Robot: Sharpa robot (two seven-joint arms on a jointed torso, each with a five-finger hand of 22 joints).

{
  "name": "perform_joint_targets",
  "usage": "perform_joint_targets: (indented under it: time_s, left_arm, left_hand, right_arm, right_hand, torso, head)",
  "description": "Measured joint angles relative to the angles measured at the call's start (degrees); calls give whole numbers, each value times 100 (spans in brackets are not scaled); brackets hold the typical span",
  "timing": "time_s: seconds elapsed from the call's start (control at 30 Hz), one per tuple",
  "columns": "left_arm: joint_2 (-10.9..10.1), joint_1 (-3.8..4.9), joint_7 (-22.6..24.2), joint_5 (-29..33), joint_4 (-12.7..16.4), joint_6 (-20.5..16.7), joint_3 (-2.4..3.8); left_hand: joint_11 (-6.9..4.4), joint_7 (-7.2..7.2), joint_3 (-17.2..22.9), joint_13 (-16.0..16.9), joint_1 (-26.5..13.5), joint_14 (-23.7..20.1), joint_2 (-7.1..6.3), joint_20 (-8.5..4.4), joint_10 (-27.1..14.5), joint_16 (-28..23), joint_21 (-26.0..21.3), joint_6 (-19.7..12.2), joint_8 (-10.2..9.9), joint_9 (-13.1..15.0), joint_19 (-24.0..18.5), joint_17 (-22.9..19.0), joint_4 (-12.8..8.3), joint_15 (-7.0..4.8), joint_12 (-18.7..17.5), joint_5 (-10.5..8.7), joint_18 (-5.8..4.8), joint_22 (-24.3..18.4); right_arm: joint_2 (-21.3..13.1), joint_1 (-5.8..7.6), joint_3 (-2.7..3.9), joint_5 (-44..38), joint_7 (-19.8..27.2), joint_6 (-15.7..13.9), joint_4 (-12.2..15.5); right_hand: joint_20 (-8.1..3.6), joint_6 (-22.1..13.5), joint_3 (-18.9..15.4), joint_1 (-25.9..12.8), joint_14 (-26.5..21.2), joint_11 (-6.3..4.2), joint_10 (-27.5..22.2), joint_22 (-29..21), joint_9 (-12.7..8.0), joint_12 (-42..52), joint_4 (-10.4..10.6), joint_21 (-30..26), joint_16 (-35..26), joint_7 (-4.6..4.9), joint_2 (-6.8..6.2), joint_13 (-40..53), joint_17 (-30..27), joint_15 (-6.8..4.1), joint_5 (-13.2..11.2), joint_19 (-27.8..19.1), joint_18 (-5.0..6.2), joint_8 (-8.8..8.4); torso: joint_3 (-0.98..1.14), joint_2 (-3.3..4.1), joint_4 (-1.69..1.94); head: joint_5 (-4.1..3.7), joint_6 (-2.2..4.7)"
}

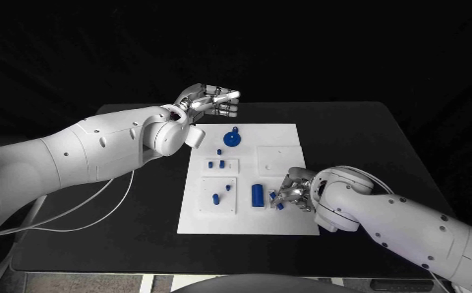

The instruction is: Assemble the parts on the task board

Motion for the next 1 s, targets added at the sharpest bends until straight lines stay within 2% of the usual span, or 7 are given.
perform_joint_targets:
  time_s: [0.03, 0.5, 0.8, 1.0]
  left_arm:
    - [0, 0, 0, 0, 0, 0, 0]
    - [6, 0, -9, -1, -3, 9, -1]
    - [7, 0, -20, -1, -8, 21, -1]
    - [13, 0, -27, -1, -14, 28, -2]
  left_hand:
    - [0, 0, 0, 0, 0, 0, 0, 0, 0, 0, 0, 0, 0, 0, 0, 0, 0, 0, 0, 0, 0, 0]
    - [0, 0, 0, 0, -24, 0, 23, 0, 0, 0, 0, 0, 0, 0, 0, 0, 0, 0, 0, 0, -1, 0]
    - [0, 0, -15, 0, -23, 0, 23, 0, 0, 0, 0, 0, 0, 0, 0, 0, 15, 0, 0, 0, 0, 0]
    - [0, 0, -15, 0, -6, 0, 40, 0, 0, 0, 0, 0, 0, 1, 0, 0, 15, 0, 0, 0, 0, 0]
  right_arm:
    - [6, 1, -1, -8, 6, 3, -7]
    - [39, 5, -3, -81, 68, 39, -53]
    - [54, 6, -3, -86, 111, 64, -75]
    - [60, 8, -2, -78, 136, 73, -100]
  right_hand:
    - [0, 30, -2, -8, 2, -23, 39, 0, -24, 0, 17, 0, 0, -18, 8, 3, 0, -3, -23, 0, 0, -4]
    - [0, 83, -109, -95, 17, -32, 96, 0, -94, 23, 146, 0, 0, -40, 77, 31, -5, -18, -246, 0, 1, -4]
    - [0, 84, 22, -156, 3, -38, 102, 0, -116, 22, 418, 0, -1, -42, 19, 44, -9, -31, -356, 0, 1, -22]
    - [0, 103, 1, -200, -5, -53, 111, 0, -120, 22, 443, -21, 0, -61, 30, 48, -9, -23, -421, 0, 0, -22]
  torso:
    - [-1, 0, 0]
    - [-3, -1, -3]
    - [-6, -1, -1]
    - [-8, -1, -1]
  head:
    - [0, 1]
    - [13, 3]
    - [25, -10]
    - [26, -14]
